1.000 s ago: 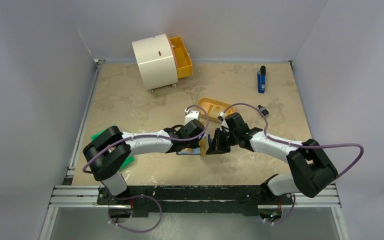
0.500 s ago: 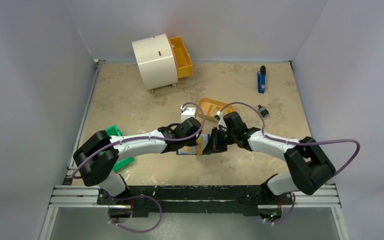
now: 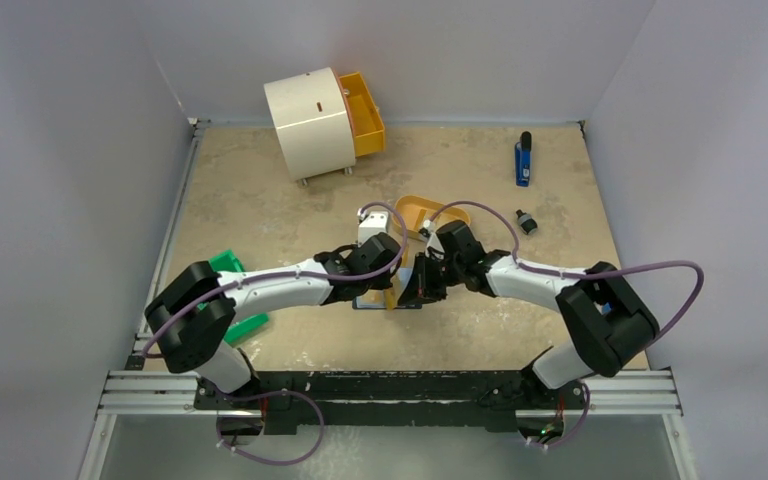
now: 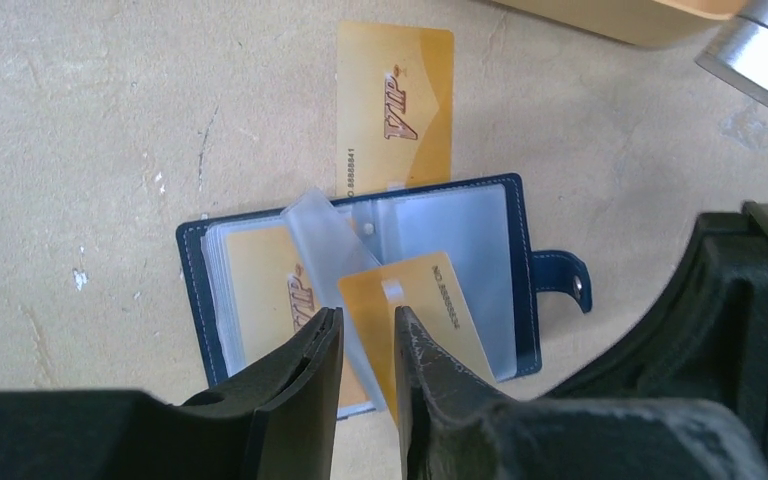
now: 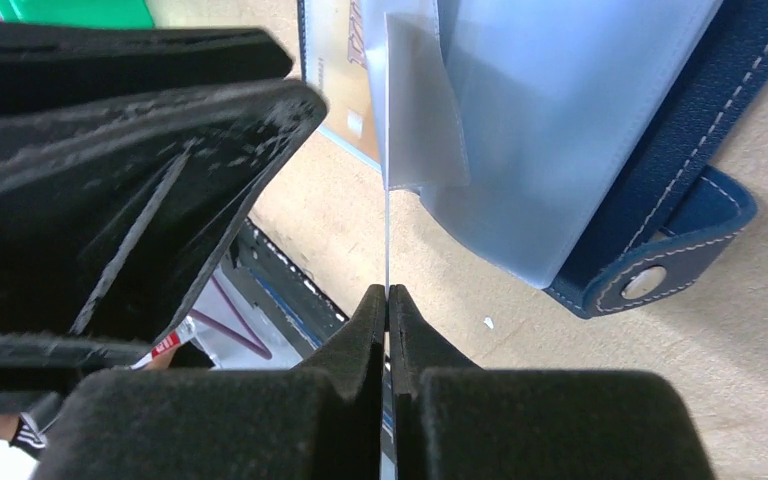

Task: Put the credit cards into the card holder
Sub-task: Turn over the card slot in the card holder.

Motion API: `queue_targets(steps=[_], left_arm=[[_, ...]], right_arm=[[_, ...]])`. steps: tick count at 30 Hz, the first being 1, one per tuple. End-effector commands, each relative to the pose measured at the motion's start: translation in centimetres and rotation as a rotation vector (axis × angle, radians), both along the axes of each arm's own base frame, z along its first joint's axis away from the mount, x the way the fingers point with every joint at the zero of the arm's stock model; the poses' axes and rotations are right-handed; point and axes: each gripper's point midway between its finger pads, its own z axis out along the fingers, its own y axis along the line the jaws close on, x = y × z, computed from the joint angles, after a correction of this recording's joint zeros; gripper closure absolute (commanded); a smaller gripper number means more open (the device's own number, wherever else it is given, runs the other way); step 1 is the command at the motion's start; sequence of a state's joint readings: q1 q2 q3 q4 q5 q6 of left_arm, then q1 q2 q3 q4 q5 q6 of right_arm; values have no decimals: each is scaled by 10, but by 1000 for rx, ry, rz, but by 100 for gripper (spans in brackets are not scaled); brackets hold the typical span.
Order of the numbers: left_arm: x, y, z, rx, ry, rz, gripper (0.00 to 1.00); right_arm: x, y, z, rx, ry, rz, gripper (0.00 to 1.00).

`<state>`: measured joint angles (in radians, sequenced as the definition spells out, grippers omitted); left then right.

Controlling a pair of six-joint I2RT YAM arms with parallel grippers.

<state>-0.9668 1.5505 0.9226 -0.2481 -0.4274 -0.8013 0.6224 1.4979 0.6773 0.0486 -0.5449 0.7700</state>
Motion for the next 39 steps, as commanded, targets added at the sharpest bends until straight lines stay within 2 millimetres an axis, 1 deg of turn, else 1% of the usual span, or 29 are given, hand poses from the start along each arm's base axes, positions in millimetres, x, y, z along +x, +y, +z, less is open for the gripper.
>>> queue_targets(steps=[1, 3, 6, 9, 11, 16, 20, 27, 31, 35, 39], left_arm=[[19, -9, 0, -26, -10, 24, 77], [19, -7, -11, -4, 9, 29, 80], [18, 4, -30, 33, 37, 52, 84], [19, 13, -43, 48, 55, 74, 88], [19, 17, -48, 53, 64, 86, 91], [21, 22, -48, 57, 56, 101, 93], [20, 21, -45, 45, 54, 105, 94], [18, 21, -45, 30, 58, 104, 95], [16, 23, -45, 30, 56, 107, 96], [16, 23, -46, 24, 57, 106, 97], [15, 23, -48, 26, 60, 104, 98]], right_arm=[[6, 11, 17, 40, -46, 33, 100], [6, 10, 20, 39, -49, 33, 100], [5, 8, 26, 35, -61, 26, 100], [1, 2, 30, 19, -67, 23, 100], [-2, -2, 33, 10, -72, 22, 100], [-11, -13, 41, -15, -74, 1, 100], [-9, -22, 32, -64, -75, -37, 100], [-4, -23, 13, -89, -36, -95, 100], [0, -22, 10, -97, -40, -98, 100], [8, -18, 7, -98, -63, -99, 100], [9, -17, 8, -92, -61, -105, 100]])
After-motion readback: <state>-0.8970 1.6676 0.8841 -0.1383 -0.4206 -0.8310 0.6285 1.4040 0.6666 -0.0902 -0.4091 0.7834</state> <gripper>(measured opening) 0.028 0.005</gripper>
